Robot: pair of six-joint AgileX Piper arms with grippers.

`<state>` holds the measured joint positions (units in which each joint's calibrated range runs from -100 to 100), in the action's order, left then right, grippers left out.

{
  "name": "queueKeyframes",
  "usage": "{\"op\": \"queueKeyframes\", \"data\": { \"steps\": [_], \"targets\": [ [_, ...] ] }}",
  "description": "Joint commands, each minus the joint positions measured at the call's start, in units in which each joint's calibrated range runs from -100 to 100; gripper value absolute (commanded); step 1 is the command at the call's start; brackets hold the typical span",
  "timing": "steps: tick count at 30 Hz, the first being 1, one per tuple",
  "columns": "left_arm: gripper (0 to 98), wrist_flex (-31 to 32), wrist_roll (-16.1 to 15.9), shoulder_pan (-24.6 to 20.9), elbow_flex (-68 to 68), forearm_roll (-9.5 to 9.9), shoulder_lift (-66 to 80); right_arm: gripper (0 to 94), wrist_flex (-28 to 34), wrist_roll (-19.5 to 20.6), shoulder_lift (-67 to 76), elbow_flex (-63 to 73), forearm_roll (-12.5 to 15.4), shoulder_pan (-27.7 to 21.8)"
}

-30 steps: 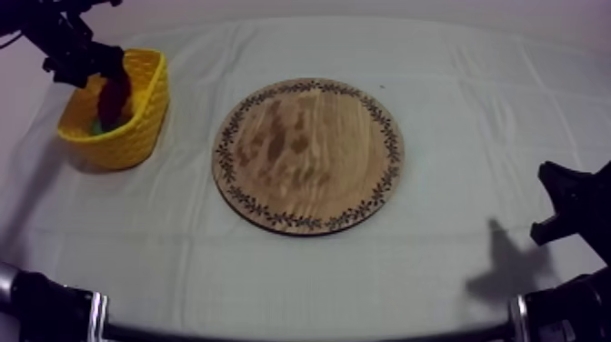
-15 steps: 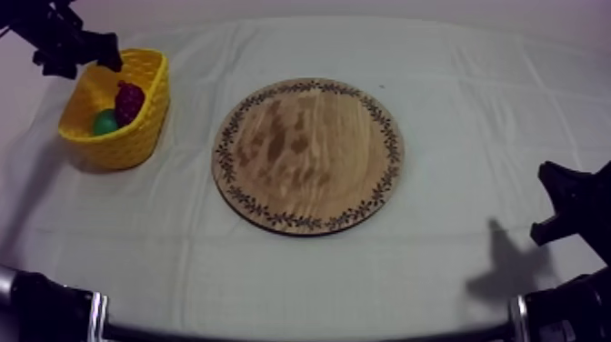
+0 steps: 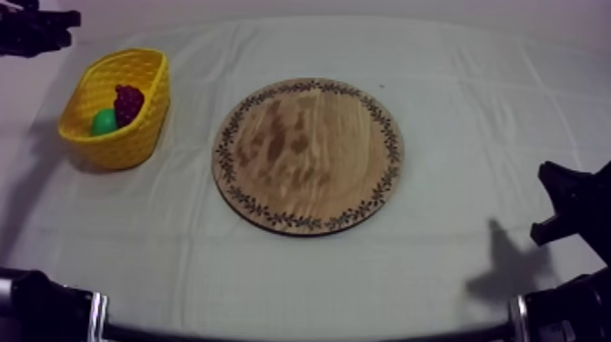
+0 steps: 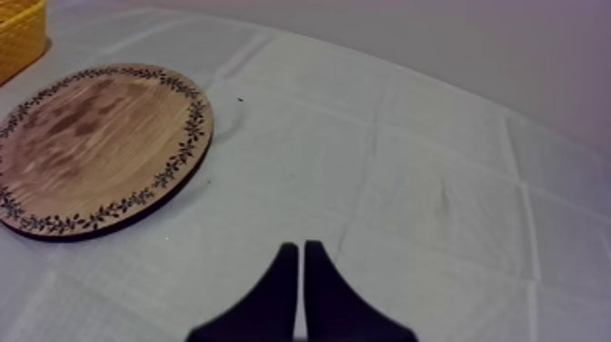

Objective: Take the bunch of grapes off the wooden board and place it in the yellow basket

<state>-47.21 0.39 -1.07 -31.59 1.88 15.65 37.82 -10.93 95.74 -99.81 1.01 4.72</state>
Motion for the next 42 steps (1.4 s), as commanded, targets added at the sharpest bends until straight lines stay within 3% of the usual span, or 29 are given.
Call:
{"op": "queueKeyframes", "data": {
  "steps": [1, 13, 23, 42],
  "targets": [
    [3.5, 0.8, 0.0, -0.4, -1.4, -0.13, 5.2, 0.4, 0.0, 0.0, 0.0, 0.0, 0.0, 0.0],
    [0.0, 6.0, -0.7, -3.6, -21.7, -1.41, 35.9, 0.4, 0.0, 0.0, 0.0, 0.0, 0.0, 0.0],
    [0.0, 6.7, -4.9, -4.1, -42.7, -4.14, 61.5, 0.4, 0.0, 0.0, 0.0, 0.0, 0.0, 0.0],
    [0.0, 6.3, -7.0, -1.5, -63.3, -3.78, 83.5, 0.4, 0.0, 0.0, 0.0, 0.0, 0.0, 0.0]
  ]
}}
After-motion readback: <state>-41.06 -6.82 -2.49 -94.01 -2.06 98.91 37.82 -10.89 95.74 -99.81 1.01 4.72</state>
